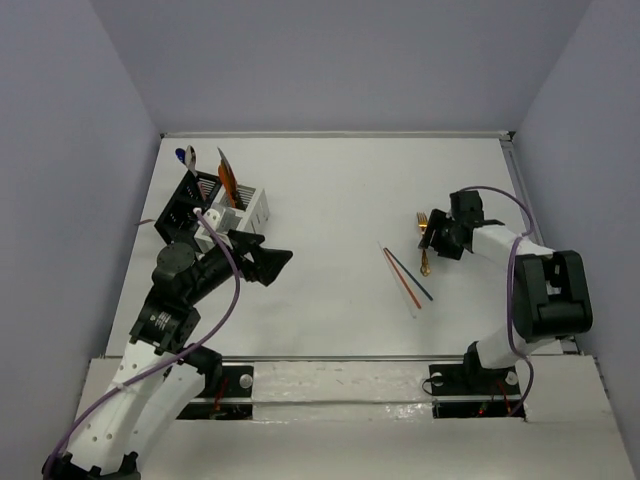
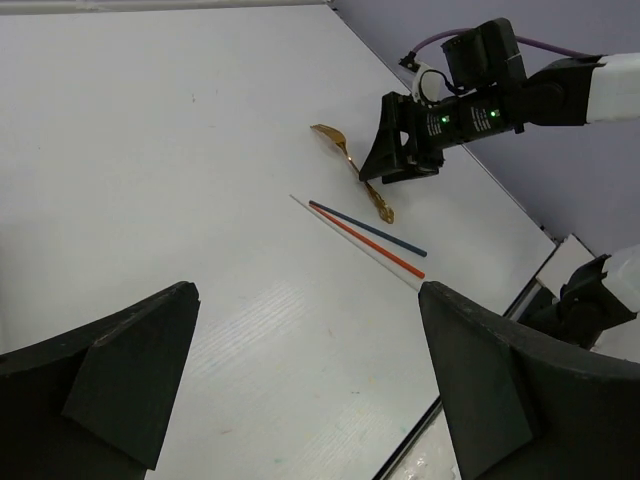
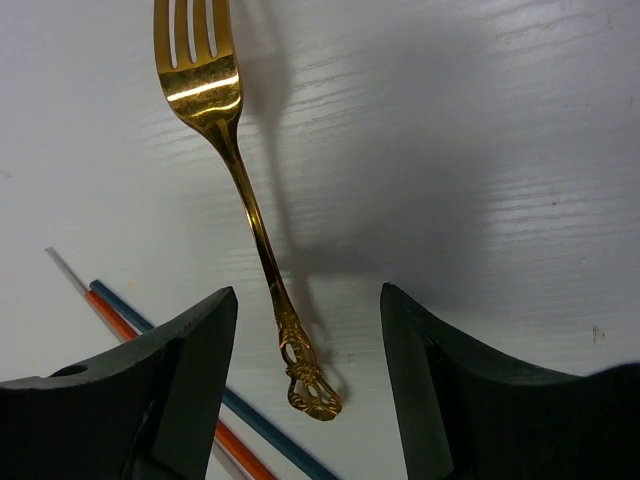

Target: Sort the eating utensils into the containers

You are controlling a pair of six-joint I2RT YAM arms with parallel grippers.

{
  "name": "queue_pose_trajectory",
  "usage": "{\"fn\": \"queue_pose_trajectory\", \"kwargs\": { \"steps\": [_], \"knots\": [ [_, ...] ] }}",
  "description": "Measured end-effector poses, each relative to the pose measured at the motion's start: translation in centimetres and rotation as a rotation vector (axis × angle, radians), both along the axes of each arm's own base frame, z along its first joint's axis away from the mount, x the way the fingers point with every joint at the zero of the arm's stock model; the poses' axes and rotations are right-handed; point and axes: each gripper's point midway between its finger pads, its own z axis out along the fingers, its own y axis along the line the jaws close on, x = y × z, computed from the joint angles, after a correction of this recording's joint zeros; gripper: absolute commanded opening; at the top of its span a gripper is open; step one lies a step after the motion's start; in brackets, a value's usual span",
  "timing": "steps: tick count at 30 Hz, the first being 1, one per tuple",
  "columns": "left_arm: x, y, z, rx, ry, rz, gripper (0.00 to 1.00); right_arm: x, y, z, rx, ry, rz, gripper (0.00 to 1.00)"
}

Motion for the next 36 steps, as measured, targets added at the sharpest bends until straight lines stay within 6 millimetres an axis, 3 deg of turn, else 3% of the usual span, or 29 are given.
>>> {"fn": "queue_pose_trajectory", "kwargs": {
  "steps": [5, 11, 18, 27, 29, 31, 35, 36],
  "knots": [
    [0.1, 0.1, -0.3, 0.006, 0.009, 0.010, 0.94, 0.5, -0.1, -0.8, -0.041, 0.046, 0.015, 0.46],
    [0.2, 0.2, -0.3, 0.010, 0.010, 0.016, 0.93, 1.1, 0.0, -1.1, -0.126, 0.069, 0.034, 0.37],
    [0.5, 0.3, -0.6, 0.018, 0.017, 0.025, 0.93, 1.9, -0.6, -1.4, -0.217, 0.076, 0.028, 0.01],
    [0.8, -0.2, -1.4, 0.024, 0.055, 0.008, 0.93, 2.6, -1.8, -0.6, -0.292, 0.045, 0.031, 0.00],
    [1.1, -0.4, -1.9, 0.024, 0.080, 0.001, 0.94, 3.0, -1.5, 0.5, -0.282, 0.000, 0.038, 0.00],
    [1.3, -0.5, -2.2, 0.019, 0.100, -0.001, 0.93, 3.4, -0.6, 2.8, -0.243, -0.087, 0.061, 0.00],
    [2.4, -0.3, -2.4, -0.011, 0.137, 0.014, 0.93, 3.7, 4.2, 8.7, -0.114, -0.302, 0.185, 0.00],
    [2.6, -0.3, -2.4, -0.022, 0.146, 0.015, 0.93, 3.6, 5.2, 9.4, -0.089, -0.330, 0.212, 0.00]
  ]
}}
